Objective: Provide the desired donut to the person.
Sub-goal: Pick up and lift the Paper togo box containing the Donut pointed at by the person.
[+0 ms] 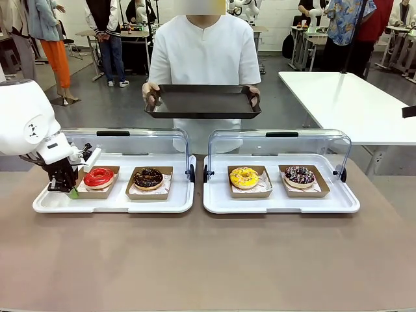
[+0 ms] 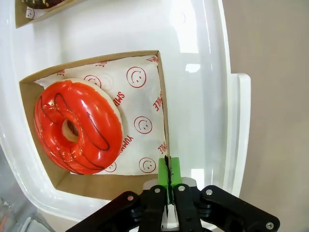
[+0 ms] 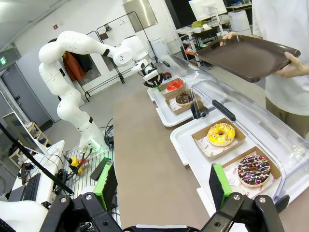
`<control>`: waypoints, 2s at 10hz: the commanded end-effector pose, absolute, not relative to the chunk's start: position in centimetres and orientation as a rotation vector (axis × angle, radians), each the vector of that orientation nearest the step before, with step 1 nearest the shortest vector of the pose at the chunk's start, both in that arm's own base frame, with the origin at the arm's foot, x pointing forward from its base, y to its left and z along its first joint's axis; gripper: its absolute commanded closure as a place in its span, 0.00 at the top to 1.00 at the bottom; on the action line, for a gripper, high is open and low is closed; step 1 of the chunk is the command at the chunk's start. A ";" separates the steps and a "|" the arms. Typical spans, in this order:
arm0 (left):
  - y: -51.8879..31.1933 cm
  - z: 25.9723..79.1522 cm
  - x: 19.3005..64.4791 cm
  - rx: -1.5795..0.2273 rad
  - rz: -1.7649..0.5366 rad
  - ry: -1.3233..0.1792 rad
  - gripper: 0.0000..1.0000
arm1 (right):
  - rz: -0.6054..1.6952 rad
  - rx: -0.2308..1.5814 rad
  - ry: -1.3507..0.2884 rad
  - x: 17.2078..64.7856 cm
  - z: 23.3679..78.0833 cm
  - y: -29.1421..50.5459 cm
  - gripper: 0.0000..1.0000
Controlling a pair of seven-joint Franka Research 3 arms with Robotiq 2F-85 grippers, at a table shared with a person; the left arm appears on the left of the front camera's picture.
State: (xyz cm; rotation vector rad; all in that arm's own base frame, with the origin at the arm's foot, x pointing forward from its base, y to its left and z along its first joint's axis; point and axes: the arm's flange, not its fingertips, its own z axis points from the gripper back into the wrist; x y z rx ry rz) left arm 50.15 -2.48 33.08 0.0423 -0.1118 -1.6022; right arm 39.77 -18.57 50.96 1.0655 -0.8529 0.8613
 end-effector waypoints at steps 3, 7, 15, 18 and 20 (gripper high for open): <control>-3.6 38.2 47.2 0.069 -1.657 -0.004 0.00 | 0.861 1.068 -0.854 39.8 50.9 -18.5 1.00; -4.7 48.0 40.2 0.123 -1.618 0.144 0.00 | 0.861 1.068 -0.854 39.8 50.9 -18.5 1.00; -6.2 59.3 41.1 0.065 -1.510 -0.054 0.00 | 0.861 1.068 -0.854 39.8 50.9 -18.5 1.00; -6.4 58.9 42.2 0.025 -1.495 -0.067 0.00 | 0.861 1.068 -0.854 39.8 50.9 -18.5 1.00; -6.4 58.3 41.9 0.042 -1.531 -0.048 0.00 | 0.861 1.068 -0.854 39.8 50.9 -18.5 1.00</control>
